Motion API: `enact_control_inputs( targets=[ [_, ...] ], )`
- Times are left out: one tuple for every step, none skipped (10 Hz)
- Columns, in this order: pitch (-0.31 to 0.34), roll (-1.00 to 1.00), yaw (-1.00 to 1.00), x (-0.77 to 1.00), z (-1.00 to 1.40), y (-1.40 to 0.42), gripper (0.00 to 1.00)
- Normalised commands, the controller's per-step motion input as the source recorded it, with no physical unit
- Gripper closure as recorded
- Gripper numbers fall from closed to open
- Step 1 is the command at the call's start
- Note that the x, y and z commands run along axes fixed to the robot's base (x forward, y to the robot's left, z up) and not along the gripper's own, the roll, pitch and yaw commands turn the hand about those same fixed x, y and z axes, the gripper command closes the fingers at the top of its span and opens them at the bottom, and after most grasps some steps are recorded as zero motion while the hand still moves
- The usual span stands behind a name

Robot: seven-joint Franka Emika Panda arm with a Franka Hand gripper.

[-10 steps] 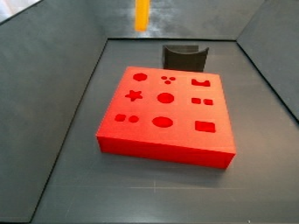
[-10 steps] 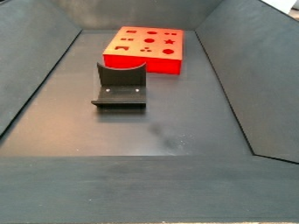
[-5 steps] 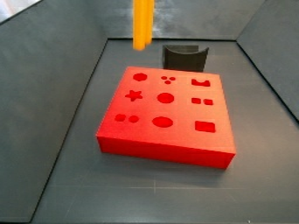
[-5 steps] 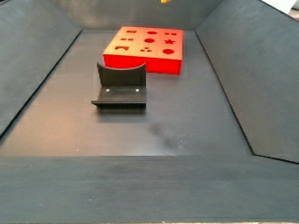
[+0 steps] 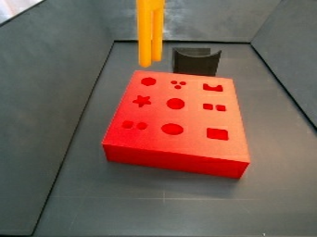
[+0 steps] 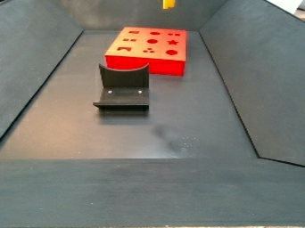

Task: Pick up the square-circle object. Move up. Place the square-circle object on the fixture. Regrasp the square-circle object. Move to above the board. Insert the square-circle object.
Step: Insert the square-circle object.

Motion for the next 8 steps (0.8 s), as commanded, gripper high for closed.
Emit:
enact_control_inputs(
  targets=[
    [-0.187, -0.14, -0.93, 0.00, -0.23, -0.08, 1.00],
    [-0.184, -0.14, -0.93, 0.00, -0.24, -0.08, 1.00],
    [-0.076, -0.07, -0.97, 0.00, -0.19, -0.10, 1.00],
    [-0.039, -0.03, -1.00, 0.00, -0.25, -0.09, 1.00],
    [-0.024, -0.02, -1.00, 0.00, -0.25, -0.07, 1.00],
    [0.000, 0.00, -1.00, 0.00, -0.22, -0.08, 1.00],
    [0.000, 0.00, -1.00, 0.00, -0.22, -0.08, 1.00],
    [0.000, 0.00, -0.95, 0.00, -0.22, -0.13, 1.00]
  ],
)
